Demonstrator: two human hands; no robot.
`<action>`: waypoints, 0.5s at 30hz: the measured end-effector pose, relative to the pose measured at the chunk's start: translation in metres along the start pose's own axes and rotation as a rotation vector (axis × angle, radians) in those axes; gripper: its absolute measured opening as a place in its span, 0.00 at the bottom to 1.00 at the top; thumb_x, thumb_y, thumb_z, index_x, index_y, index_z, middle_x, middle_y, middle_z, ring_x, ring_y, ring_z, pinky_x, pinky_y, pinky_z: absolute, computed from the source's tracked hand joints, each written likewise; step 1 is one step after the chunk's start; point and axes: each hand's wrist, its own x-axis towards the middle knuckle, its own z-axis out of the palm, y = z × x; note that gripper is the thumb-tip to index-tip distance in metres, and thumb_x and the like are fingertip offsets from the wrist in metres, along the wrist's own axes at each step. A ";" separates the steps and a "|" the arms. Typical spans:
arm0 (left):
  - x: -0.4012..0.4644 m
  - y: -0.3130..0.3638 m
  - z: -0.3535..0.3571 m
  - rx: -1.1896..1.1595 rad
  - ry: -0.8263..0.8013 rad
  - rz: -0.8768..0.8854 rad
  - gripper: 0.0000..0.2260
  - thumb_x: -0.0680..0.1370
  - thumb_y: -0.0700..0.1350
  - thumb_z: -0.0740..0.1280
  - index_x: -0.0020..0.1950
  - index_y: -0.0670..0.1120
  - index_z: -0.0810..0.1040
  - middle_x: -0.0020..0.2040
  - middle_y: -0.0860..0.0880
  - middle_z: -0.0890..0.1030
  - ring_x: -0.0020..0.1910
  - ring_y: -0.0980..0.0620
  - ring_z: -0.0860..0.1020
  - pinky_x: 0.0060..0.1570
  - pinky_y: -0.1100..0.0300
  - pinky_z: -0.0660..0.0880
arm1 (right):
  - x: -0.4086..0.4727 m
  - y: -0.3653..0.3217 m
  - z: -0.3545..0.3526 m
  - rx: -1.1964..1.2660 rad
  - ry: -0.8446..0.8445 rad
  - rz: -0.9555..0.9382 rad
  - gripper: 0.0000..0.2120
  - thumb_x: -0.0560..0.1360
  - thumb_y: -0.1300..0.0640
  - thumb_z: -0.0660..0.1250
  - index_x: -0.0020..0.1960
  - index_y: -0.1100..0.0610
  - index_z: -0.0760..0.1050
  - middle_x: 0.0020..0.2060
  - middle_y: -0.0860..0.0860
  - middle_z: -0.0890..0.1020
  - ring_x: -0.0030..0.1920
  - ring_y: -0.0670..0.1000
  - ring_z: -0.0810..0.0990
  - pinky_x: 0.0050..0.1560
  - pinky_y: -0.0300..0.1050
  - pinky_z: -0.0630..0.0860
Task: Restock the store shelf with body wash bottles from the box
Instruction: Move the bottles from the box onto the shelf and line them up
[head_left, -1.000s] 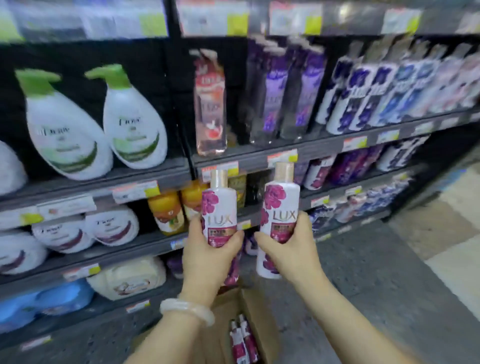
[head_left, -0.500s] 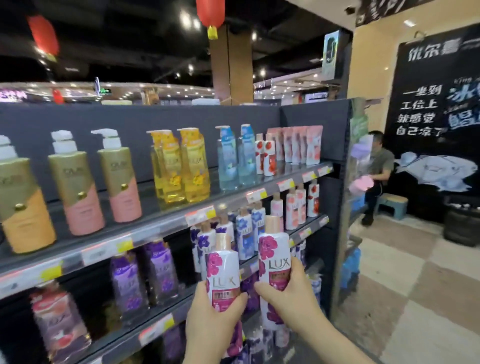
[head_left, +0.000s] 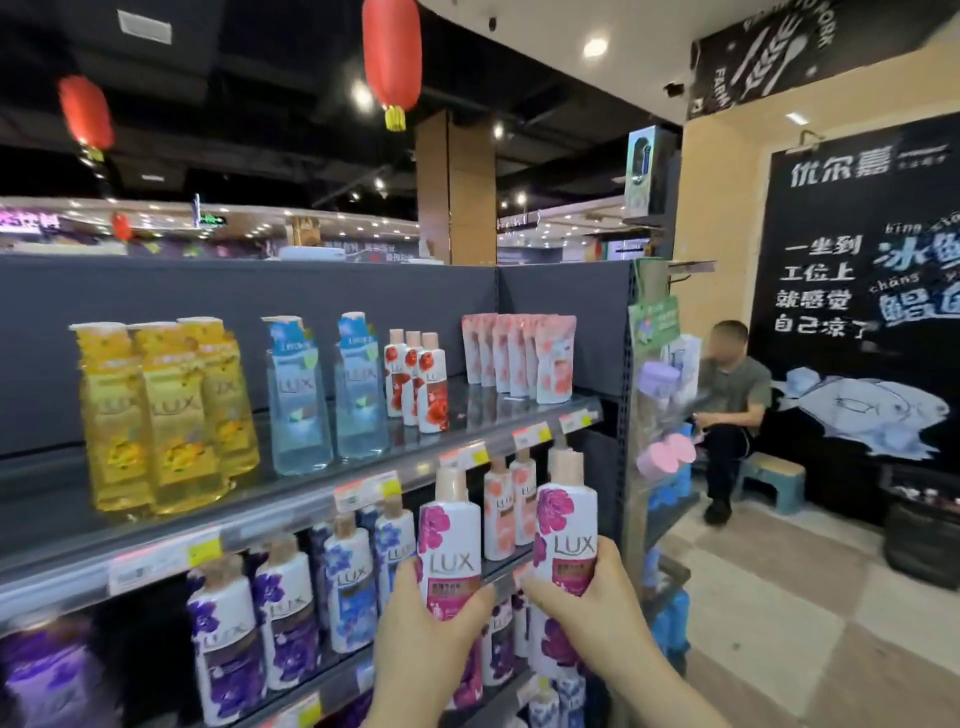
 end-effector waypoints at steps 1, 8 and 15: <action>0.015 0.003 0.013 0.001 0.005 0.024 0.16 0.66 0.49 0.76 0.47 0.53 0.72 0.41 0.56 0.80 0.40 0.59 0.77 0.35 0.63 0.70 | 0.018 0.002 -0.005 0.009 -0.003 -0.008 0.20 0.69 0.60 0.74 0.53 0.53 0.66 0.44 0.49 0.77 0.42 0.44 0.78 0.34 0.34 0.71; 0.139 0.036 0.098 -0.050 0.065 0.147 0.15 0.67 0.49 0.76 0.47 0.52 0.72 0.40 0.55 0.79 0.41 0.58 0.78 0.35 0.62 0.69 | 0.170 -0.009 -0.025 0.032 -0.027 -0.139 0.19 0.68 0.59 0.74 0.53 0.55 0.68 0.45 0.52 0.80 0.43 0.47 0.80 0.37 0.34 0.75; 0.228 0.064 0.149 -0.069 0.097 0.178 0.14 0.68 0.46 0.75 0.48 0.51 0.72 0.41 0.55 0.80 0.40 0.59 0.79 0.35 0.64 0.70 | 0.297 -0.022 -0.041 0.038 -0.042 -0.179 0.19 0.69 0.58 0.73 0.53 0.53 0.67 0.45 0.51 0.79 0.44 0.48 0.79 0.43 0.41 0.76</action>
